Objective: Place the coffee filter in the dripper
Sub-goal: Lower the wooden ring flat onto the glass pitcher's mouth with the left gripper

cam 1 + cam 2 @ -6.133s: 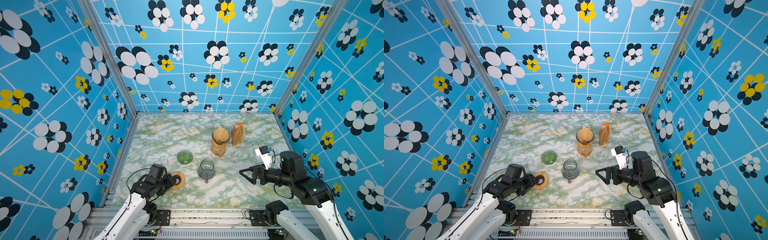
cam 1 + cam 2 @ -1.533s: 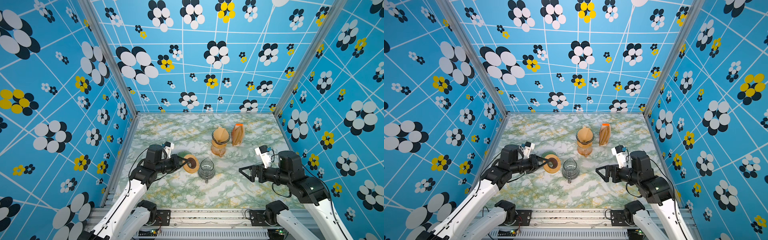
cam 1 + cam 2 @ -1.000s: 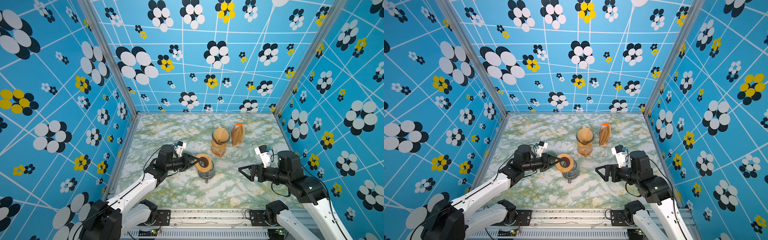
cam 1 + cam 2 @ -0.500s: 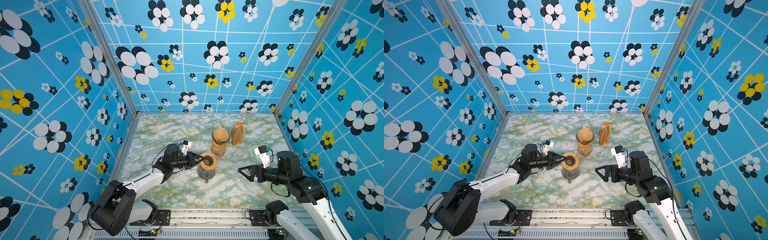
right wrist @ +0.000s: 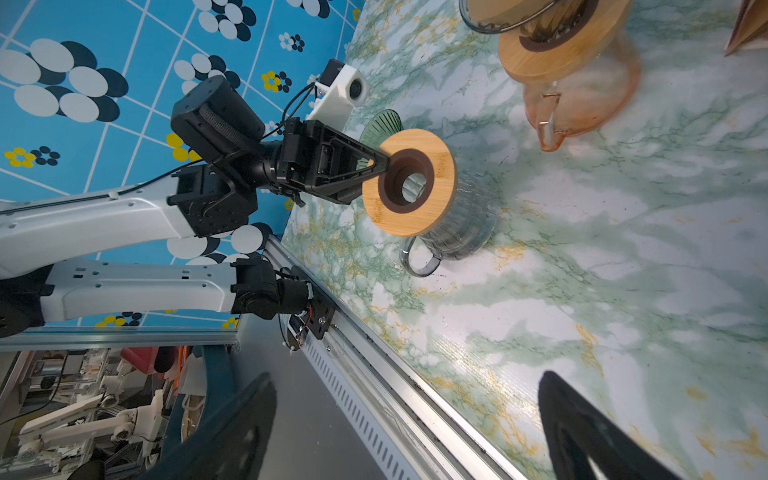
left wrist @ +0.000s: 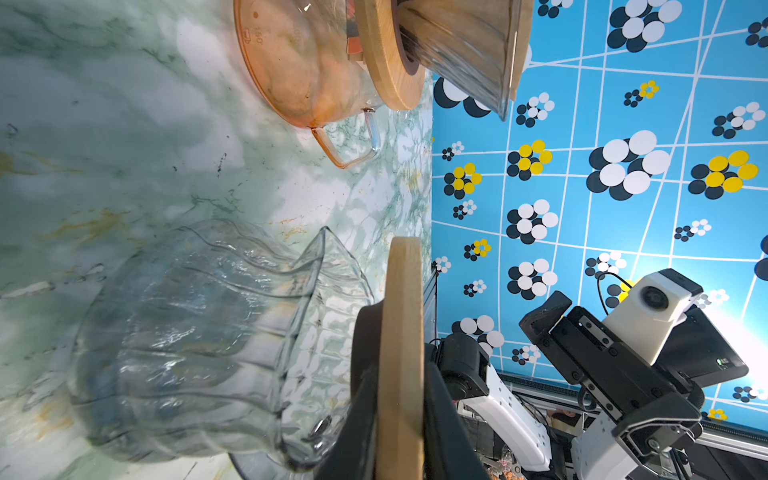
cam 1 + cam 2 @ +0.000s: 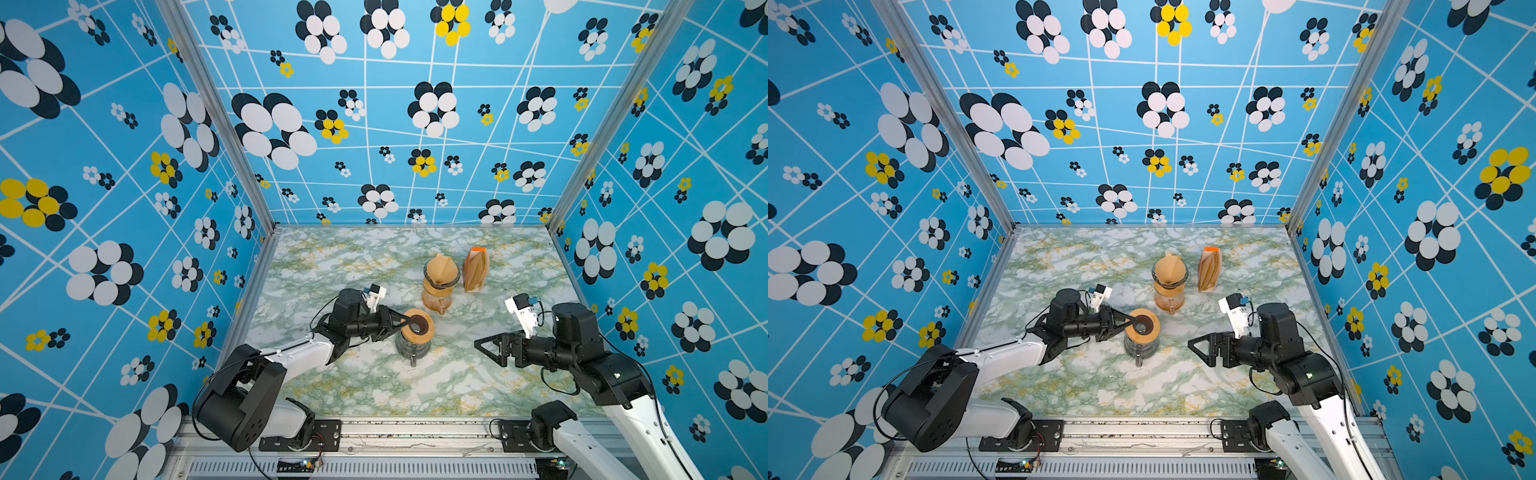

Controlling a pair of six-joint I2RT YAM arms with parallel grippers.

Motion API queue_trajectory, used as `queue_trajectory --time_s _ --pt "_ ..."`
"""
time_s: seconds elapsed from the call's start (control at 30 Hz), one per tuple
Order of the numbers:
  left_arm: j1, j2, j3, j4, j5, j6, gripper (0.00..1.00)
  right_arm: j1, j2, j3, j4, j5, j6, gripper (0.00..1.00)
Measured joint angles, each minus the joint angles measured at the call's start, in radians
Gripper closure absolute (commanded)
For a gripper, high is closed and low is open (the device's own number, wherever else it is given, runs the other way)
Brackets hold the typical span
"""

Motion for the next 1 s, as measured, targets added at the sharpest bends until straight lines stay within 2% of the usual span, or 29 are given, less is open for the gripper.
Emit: queue_trajectory --time_s 1.0 --pt "0.019 -0.029 0.0 -0.141 -0.01 0.069 0.77 0.0 0.0 0.0 0.0 0.0 0.0 0.01"
